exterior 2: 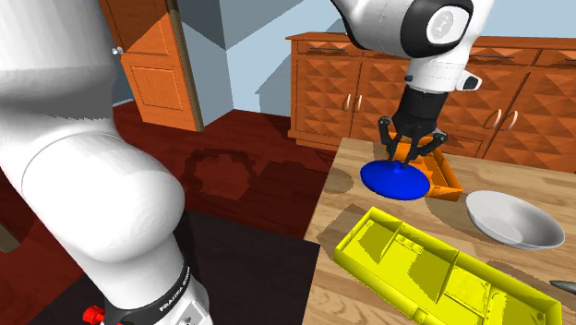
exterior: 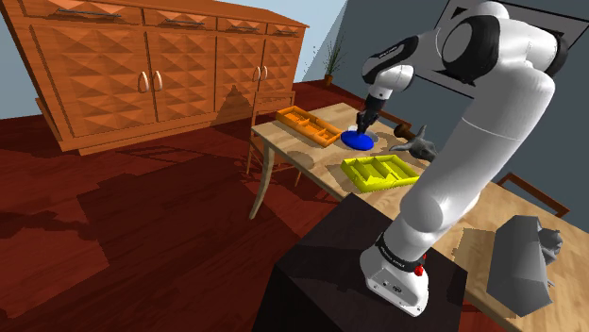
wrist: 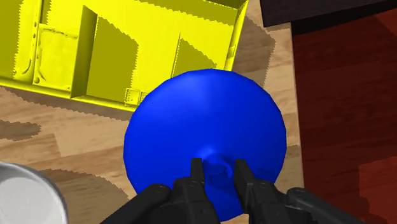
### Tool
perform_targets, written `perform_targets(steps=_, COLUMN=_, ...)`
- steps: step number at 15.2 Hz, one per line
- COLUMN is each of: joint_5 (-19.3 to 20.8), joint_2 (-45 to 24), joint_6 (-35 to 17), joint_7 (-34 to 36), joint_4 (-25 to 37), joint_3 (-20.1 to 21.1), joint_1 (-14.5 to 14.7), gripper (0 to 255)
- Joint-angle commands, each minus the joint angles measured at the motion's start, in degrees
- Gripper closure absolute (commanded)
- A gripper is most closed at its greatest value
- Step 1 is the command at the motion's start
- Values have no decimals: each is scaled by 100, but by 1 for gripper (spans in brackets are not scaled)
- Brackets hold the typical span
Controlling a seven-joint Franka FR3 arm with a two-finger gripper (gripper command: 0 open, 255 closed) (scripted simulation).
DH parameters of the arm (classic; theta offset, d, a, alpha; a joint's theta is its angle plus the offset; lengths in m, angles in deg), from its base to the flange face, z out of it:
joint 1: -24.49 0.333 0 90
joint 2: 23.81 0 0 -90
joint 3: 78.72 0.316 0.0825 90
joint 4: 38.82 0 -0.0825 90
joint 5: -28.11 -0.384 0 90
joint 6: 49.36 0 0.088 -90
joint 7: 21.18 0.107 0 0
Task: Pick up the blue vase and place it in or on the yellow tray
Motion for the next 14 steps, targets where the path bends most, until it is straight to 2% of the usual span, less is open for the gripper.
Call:
perform_targets(steps=1, joint_5=100, joint_2=141, joint_6=44, joint_7=-204, joint_4=-82, joint_3=-125, joint_1=-126, gripper=255)
perform_targets(steps=8, joint_5=253, joint_2=291, joint_6=268, joint_7=-1063, joint_4=-13, joint_3=-587, joint_1=-615, gripper=255)
perform_targets(steps=14, joint_5=221, joint_2=191, joint_6=472, joint_7=-1788, joint_4=243, joint_3=-921, joint_1=-1000, gripper=255)
